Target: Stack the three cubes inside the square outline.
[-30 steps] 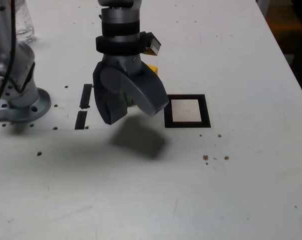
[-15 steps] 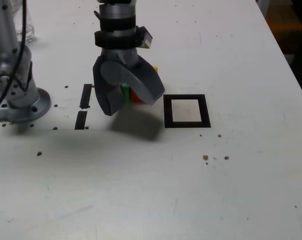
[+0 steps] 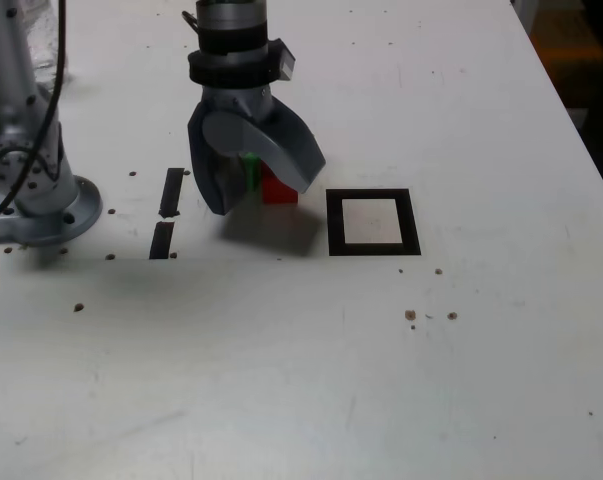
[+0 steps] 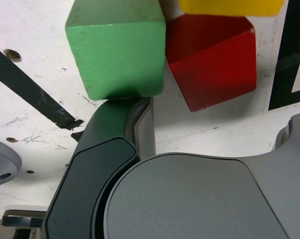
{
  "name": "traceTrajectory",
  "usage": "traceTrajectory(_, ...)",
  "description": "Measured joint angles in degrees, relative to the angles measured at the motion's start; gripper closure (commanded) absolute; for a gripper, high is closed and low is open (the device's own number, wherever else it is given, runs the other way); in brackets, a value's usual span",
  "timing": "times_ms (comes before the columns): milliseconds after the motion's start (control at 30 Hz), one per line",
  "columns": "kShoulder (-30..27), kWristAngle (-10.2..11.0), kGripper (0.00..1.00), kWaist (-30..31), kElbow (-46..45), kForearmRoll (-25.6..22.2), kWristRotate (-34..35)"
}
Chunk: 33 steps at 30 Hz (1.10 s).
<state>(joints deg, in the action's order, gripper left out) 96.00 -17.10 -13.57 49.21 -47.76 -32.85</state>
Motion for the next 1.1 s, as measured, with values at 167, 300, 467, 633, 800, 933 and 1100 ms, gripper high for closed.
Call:
traceTrajectory(167, 0.16, 1.58, 0.04, -2.79, 0.49, -0.27, -1.44)
traceTrajectory(300, 0.43, 1.98, 0.04, -3.42, 0.88, -0.26, -1.7)
traceTrajectory(467, 1.35, 1.92, 0.04, -2.36, 1.95, 0.52, -1.7)
traceTrajectory(633, 2.07, 5.63, 0.04, -1.18, 3.82, -0.71, 0.76)
traceTrajectory(800, 2.13, 13.37, 0.04, 0.8, 7.09, -7.22, 7.37)
traceTrajectory(933, 2.3, 16.58, 0.04, 2.05, 8.21, -10.73, 10.32)
traceTrajectory(1100, 2.76, 17.13, 0.05, 5.02, 8.95, -11.46, 12.04)
